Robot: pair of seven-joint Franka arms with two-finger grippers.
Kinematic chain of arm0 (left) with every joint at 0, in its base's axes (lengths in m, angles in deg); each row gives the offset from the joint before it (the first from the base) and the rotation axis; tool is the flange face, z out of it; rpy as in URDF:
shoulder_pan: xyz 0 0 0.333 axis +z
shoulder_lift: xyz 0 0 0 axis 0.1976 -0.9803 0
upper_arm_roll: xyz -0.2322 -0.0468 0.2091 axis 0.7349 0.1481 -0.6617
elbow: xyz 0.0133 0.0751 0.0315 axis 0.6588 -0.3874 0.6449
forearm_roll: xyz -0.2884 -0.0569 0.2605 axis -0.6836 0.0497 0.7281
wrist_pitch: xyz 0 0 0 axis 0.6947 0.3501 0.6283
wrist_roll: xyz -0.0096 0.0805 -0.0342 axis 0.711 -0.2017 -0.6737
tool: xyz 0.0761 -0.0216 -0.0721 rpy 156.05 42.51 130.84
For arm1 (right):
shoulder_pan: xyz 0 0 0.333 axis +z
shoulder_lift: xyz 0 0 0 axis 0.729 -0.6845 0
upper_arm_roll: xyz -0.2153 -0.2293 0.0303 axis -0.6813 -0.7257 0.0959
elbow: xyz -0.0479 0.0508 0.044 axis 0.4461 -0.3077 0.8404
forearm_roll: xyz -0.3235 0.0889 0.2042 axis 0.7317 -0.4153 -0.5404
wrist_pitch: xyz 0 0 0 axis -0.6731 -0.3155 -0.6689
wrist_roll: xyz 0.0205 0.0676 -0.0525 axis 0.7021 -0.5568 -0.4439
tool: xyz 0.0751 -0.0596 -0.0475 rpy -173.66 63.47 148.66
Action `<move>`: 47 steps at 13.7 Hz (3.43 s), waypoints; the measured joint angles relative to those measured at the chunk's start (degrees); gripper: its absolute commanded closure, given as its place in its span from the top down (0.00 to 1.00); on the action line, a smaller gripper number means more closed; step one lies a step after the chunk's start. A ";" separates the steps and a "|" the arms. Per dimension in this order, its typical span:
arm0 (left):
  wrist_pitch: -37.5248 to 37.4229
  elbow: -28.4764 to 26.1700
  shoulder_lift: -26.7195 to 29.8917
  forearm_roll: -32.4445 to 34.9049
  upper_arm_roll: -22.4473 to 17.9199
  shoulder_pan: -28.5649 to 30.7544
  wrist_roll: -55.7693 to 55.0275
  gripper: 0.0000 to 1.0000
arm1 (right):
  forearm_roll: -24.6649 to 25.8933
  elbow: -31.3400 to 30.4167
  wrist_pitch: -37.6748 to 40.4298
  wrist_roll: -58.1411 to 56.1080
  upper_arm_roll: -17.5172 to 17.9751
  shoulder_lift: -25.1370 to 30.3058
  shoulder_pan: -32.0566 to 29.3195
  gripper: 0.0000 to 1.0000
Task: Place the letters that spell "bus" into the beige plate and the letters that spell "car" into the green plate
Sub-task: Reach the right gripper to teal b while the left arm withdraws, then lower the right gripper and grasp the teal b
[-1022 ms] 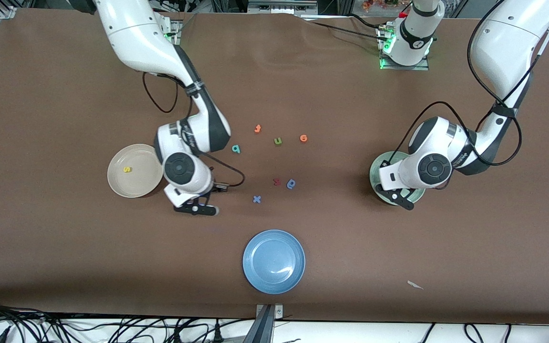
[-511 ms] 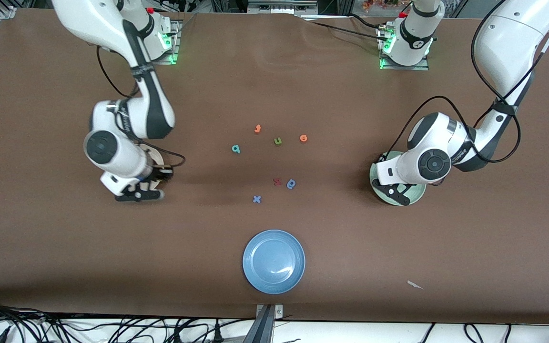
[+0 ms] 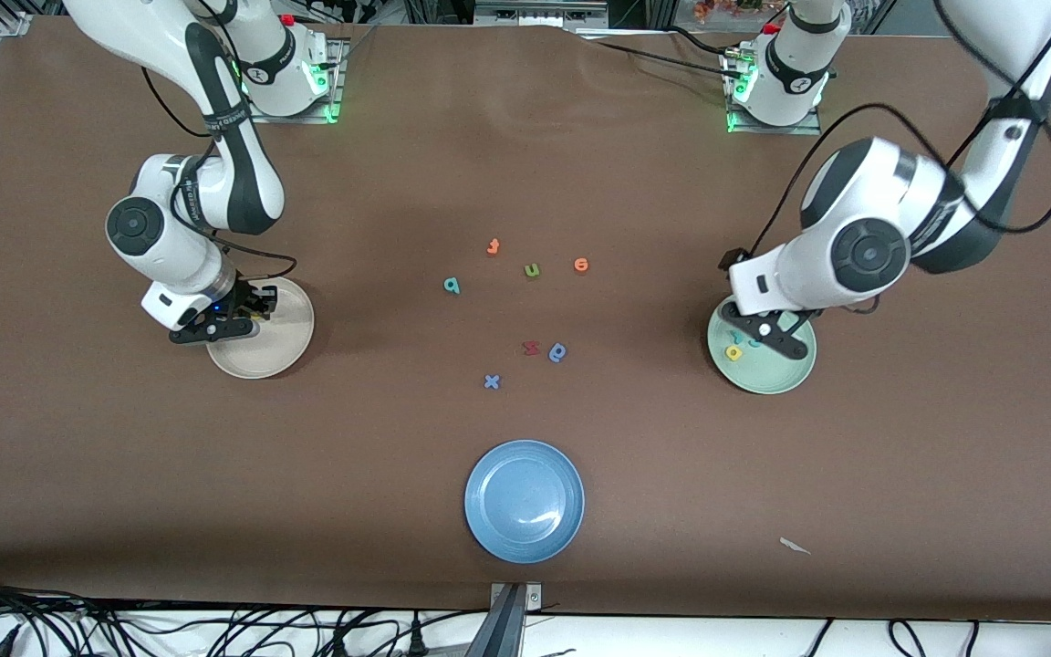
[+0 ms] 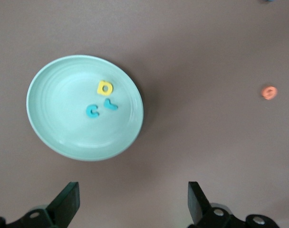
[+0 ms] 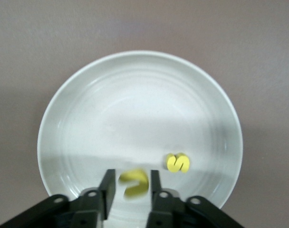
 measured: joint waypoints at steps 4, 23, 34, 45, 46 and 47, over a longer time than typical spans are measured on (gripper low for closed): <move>-7.77 3.32 8.51 -3.05 -0.03 0.32 0.00 1.00 | -0.52 0.33 2.01 8.49 1.30 1.47 0.44 1.00; -7.26 8.38 17.92 -8.34 -40.79 -24.96 0.75 1.00 | -0.14 12.44 1.33 27.02 19.01 -9.26 11.99 1.00; -10.31 10.50 18.96 -8.34 -40.48 -25.41 0.75 1.00 | -0.09 12.87 1.41 26.77 18.94 -11.25 13.92 0.58; -13.21 10.85 18.98 -8.34 -40.59 -25.39 0.72 1.00 | -0.13 14.17 1.41 26.84 18.93 -11.51 13.93 0.40; -13.26 10.95 18.98 -8.34 -40.54 -25.39 0.72 1.00 | -0.13 14.23 1.41 26.87 18.92 -11.57 13.93 0.38; -13.31 10.99 19.00 -8.34 -40.52 -25.39 0.72 1.00 | -0.15 14.37 1.41 27.02 18.92 -11.70 13.93 0.34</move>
